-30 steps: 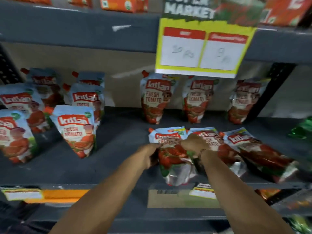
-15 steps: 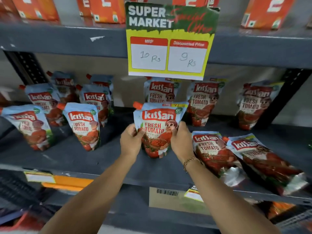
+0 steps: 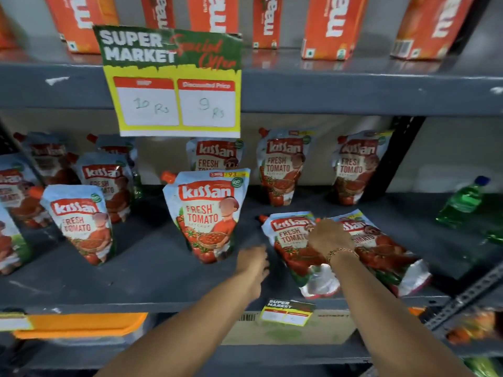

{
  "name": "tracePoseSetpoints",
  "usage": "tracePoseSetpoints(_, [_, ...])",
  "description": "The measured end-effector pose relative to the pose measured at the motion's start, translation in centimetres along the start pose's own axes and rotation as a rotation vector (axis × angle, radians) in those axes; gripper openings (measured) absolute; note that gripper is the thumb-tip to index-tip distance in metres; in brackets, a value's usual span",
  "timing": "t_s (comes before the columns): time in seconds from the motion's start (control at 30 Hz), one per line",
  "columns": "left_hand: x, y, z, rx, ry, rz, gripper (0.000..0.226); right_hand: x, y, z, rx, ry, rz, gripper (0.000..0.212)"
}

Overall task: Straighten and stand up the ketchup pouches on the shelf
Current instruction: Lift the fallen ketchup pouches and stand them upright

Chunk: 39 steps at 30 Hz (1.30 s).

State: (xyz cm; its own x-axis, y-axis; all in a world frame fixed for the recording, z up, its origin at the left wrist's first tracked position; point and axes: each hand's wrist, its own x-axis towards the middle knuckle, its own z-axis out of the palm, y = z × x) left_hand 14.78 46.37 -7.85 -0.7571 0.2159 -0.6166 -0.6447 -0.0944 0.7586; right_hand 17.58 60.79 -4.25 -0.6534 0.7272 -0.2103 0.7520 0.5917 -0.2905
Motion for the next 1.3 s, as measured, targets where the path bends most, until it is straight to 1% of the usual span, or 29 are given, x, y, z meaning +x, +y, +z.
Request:
tracePoseSetpoints(0.07, [0.3,0.0,1.8,0.103,-0.137,-0.079,0.034,0.1,1.3,-0.4,0.03,-0.065,-0.017,0.04])
tracePoseSetpoints(0.13, [0.8,-0.4,2.9,0.176,-0.203,-0.139,0.033,0.0,2.2,-0.4,0.159,-0.086,-0.003,0.035])
tracePoseSetpoints(0.23, [2.0,-0.4,3.4,0.193,-0.182,-0.137,0.035,-0.3,2.4,0.1,0.336,-0.056,0.069,0.034])
tracePoseSetpoints(0.3, [2.7,-0.2,3.8,0.204,-0.173,-0.114,0.04,-0.3,2.3,0.2,0.429,-0.034,0.079,0.029])
tracePoseSetpoints(0.33, [2.9,0.1,4.0,0.215,-0.153,-0.086,0.039,-0.3,2.1,0.1,0.468,-0.009,0.071,0.024])
tracePoseSetpoints(0.37, [3.0,0.6,4.2,0.239,-0.116,-0.035,0.034,-0.3,1.9,0.0,0.489,0.018,0.053,0.021])
tracePoseSetpoints(0.43, [2.8,1.5,4.1,0.309,-0.044,0.113,0.02,-0.5,1.4,-0.1,0.48,0.109,-0.026,0.022])
tracePoseSetpoints(0.5, [2.5,2.4,3.9,0.356,-0.036,0.298,0.007,-0.5,0.9,0.2,0.528,0.268,-0.142,0.018])
tracePoseSetpoints(0.53, [2.3,2.9,3.7,0.386,-0.037,0.407,0.005,-0.6,0.7,0.3,0.583,0.358,-0.204,0.016])
tracePoseSetpoints(0.6, [1.7,3.5,3.5,0.433,-0.051,0.61,0.008,-0.5,0.4,0.4,0.652,0.529,-0.316,0.017])
tracePoseSetpoints(0.63, [1.6,3.7,3.5,0.456,-0.05,0.69,0.01,-0.4,0.3,0.4,0.671,0.583,-0.345,0.019])
tracePoseSetpoints(0.67, [1.5,3.7,3.5,0.486,-0.038,0.746,0.013,-0.3,0.3,0.5,0.694,0.601,-0.351,0.018])
tracePoseSetpoints(0.73, [1.8,3.3,3.5,0.541,0.001,0.78,0.022,0.2,0.7,1.3,0.683,0.541,-0.334,0.01])
tracePoseSetpoints(0.8, [2.4,2.7,3.2,0.596,0.037,0.742,0.031,0.9,1.2,2.6,0.598,0.433,-0.314,0.006])
tracePoseSetpoints(0.83, [2.7,2.5,3.1,0.628,0.048,0.74,0.033,1.3,1.4,3.0,0.596,0.394,-0.299,0.005])
tracePoseSetpoints(0.9, [3.1,2.6,3.4,0.662,0.053,0.759,0.033,2.0,1.5,3.1,0.658,0.349,-0.266,0.01])
tracePoseSetpoints(0.97, [3.0,2.4,3.7,0.638,0.088,0.751,0.031,2.4,1.6,2.9,0.711,0.31,-0.253,0.012])
tracePoseSetpoints(1.03, [3.1,0.8,4.4,0.56,0.188,0.663,0.033,2.9,1.9,2.5,0.736,0.272,-0.272,0.015])
tracePoseSetpoints(1.07, [3.0,-0.3,4.9,0.49,0.227,0.562,0.038,3.3,2.1,2.2,0.719,0.245,-0.293,0.017])
tracePoseSetpoints(1.1, [2.8,-1.6,5.7,0.39,0.241,0.43,0.04,3.6,2.3,1.8,0.669,0.219,-0.319,0.016])
tracePoseSetpoints(1.13, [2.4,-2.9,6.7,0.292,0.206,0.303,0.032,4.1,2.7,1.4,0.583,0.211,-0.349,0.013])
tracePoseSetpoints(1.17, [2.2,-4.0,7.7,0.23,0.14,0.215,0.024,4.6,3.2,0.9,0.474,0.222,-0.375,0.013])
tracePoseSetpoints(1.2, [2.0,-4.7,8.8,0.213,0.067,0.16,0.024,5.1,3.7,0.4,0.349,0.249,-0.384,0.016])
tracePoseSetpoints(1.23, [2.0,-5.2,10.3,0.232,0.008,0.132,0.028,5.7,4.5,-0.2,0.205,0.276,-0.363,0.02])
tracePoseSetpoints(1.27, [2.0,-5.3,11.7,0.239,-0.026,0.095,0.031,6.4,5.5,-0.9,0.043,0.282,-0.299,0.025])
tracePoseSetpoints(1.3, [2.1,-5.2,13.2,0.238,-0.048,0.053,0.03,7.0,6.8,-1.6,-0.084,0.224,-0.183,0.032])
